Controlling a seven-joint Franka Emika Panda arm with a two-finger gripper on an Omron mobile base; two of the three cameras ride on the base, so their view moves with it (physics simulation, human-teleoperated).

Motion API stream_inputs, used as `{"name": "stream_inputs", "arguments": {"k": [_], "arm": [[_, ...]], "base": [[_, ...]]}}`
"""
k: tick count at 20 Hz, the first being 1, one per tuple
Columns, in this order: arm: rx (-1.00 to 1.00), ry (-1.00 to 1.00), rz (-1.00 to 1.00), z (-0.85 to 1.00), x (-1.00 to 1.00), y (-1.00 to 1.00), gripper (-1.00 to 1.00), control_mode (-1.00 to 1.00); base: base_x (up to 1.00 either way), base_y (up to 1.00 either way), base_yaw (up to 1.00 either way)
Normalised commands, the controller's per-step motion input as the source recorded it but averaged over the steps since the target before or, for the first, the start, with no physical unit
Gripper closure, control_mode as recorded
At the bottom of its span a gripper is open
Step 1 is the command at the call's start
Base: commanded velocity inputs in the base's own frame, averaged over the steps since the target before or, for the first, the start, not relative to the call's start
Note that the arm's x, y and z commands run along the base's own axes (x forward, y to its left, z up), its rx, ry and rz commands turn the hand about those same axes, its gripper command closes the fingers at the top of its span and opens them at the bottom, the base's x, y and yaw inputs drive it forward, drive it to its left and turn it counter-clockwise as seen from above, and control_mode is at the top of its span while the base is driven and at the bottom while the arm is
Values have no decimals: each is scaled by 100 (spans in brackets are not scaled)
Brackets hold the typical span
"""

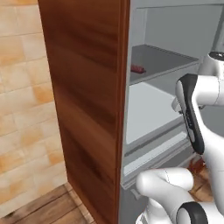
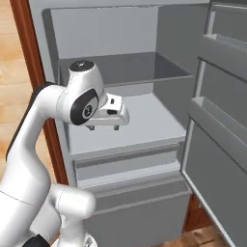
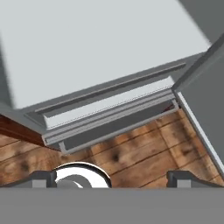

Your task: Move the hot dog bun to the plate on the dining table and place the condiment next to that plate. Then navigate to the fridge and take the sausage and place it on the plate as well.

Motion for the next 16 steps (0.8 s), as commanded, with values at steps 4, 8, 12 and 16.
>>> {"name": "stream_inputs", "arguments": {"k": [4,8,12,16], "arm": [[0,0,0,0,0,0,-100,100],[0,0,0,0,0,0,-100,100],[0,-4,6,0,-6,9,-100,-100],[0,-28,18,38,-51,24,-100,-100]], "base": [[0,-89,50],[0,-78,41],[-7,-2,24],[0,0,0]]}}
